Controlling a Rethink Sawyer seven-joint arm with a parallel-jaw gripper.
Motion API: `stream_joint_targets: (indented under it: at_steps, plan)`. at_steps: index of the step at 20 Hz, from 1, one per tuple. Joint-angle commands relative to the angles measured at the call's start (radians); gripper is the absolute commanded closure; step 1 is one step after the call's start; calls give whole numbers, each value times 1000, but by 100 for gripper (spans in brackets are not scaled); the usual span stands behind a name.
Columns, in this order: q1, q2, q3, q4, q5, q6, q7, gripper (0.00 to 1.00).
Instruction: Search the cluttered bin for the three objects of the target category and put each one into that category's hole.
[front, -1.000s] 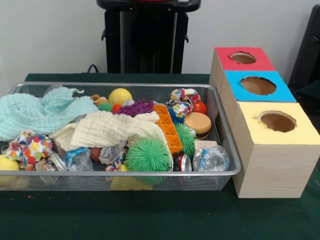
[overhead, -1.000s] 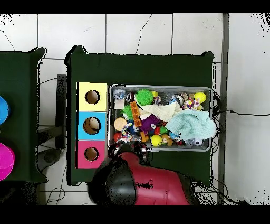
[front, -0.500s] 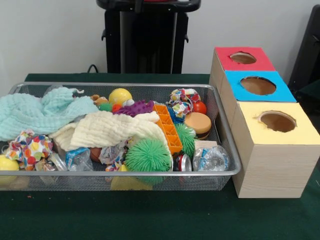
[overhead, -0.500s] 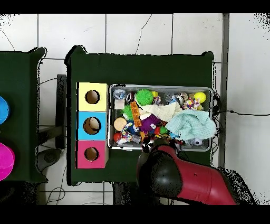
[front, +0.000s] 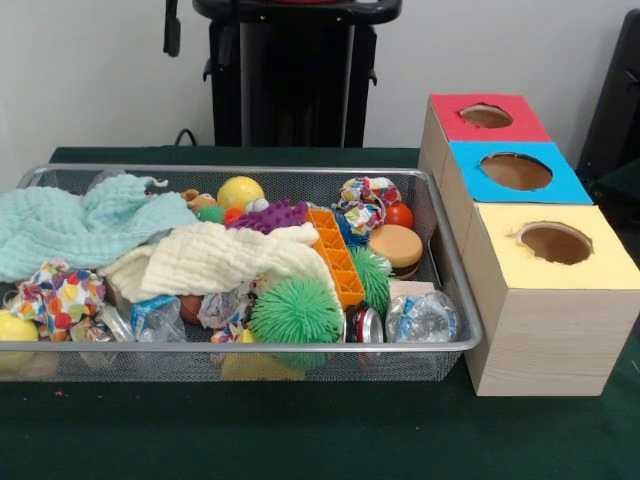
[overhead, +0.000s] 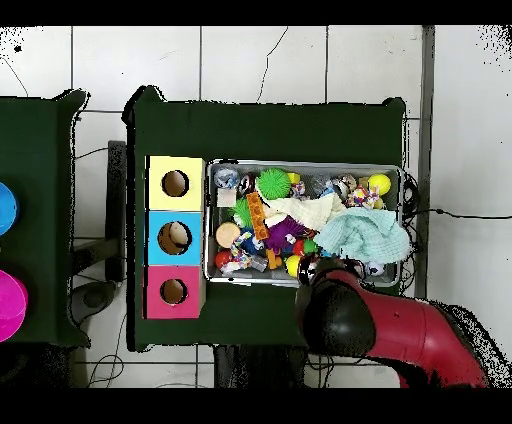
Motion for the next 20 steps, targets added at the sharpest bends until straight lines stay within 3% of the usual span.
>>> stream_joint_targets:
  at_steps: [1,10,20]
  plan:
    - [-88,199,202,-91,-160,-57,-238,0]
    - [-81,296,211,-140,-314,-119,-124,0]
    - [-125,411,214,-186,-454,-186,-101,0]
